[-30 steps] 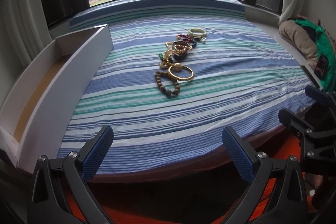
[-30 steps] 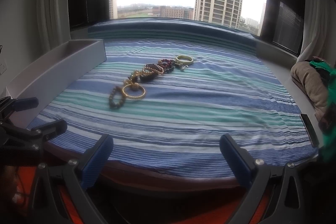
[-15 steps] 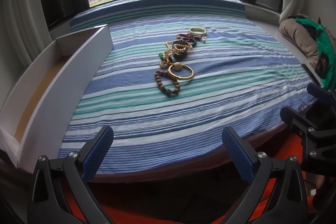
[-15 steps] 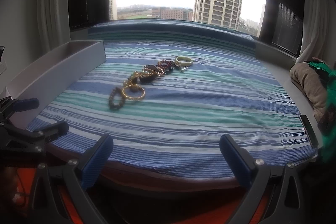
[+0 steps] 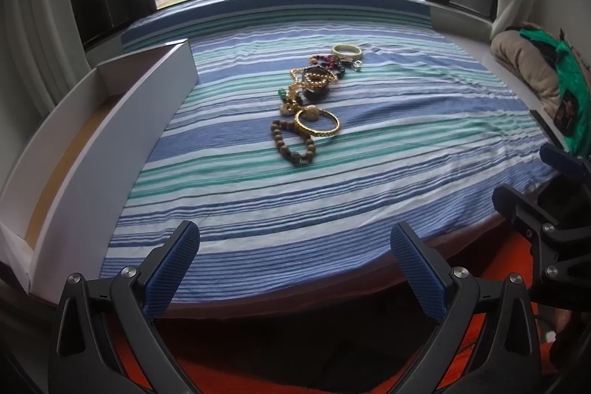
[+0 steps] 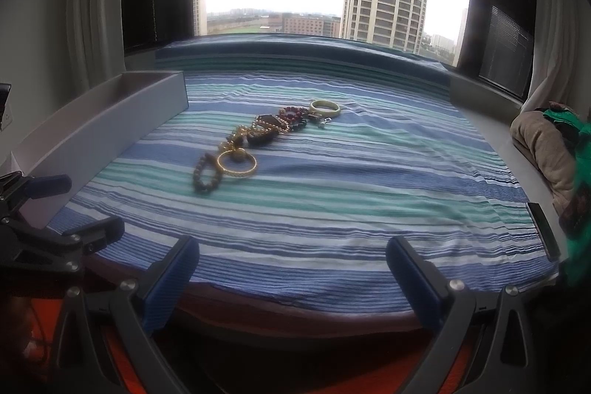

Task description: Organize jewelry

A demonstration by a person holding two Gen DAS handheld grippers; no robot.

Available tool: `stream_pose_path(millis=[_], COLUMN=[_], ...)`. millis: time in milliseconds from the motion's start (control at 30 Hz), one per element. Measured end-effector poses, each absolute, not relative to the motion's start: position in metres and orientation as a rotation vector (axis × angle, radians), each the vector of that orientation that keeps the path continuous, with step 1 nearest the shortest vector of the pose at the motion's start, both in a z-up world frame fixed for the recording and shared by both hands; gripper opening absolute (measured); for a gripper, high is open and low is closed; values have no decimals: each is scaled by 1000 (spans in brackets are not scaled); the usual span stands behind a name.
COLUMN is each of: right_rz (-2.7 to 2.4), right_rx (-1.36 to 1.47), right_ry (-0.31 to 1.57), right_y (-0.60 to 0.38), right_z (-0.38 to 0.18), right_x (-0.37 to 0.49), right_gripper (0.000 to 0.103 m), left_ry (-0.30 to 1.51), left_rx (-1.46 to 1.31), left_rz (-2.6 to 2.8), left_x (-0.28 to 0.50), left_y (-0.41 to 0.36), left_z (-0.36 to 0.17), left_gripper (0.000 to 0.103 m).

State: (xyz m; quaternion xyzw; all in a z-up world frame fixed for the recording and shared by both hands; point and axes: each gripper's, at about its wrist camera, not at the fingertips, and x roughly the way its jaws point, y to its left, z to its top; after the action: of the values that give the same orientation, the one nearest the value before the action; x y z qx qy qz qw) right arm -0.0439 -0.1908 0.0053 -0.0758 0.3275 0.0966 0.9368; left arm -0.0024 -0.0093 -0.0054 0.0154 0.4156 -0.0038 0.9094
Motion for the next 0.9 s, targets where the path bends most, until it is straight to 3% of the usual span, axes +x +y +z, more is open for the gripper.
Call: stream_pose_path(millis=[900], right_rz=[198], right_rx=[-152], right_ry=[675], right_y=[-191], right_z=[4], right_x=[-44], right_gripper=[103], left_ry=[878], left_rx=[43], left_rz=[-10], left_x=[-1], left_y=[-14], left_z=[-10], left_gripper=[103])
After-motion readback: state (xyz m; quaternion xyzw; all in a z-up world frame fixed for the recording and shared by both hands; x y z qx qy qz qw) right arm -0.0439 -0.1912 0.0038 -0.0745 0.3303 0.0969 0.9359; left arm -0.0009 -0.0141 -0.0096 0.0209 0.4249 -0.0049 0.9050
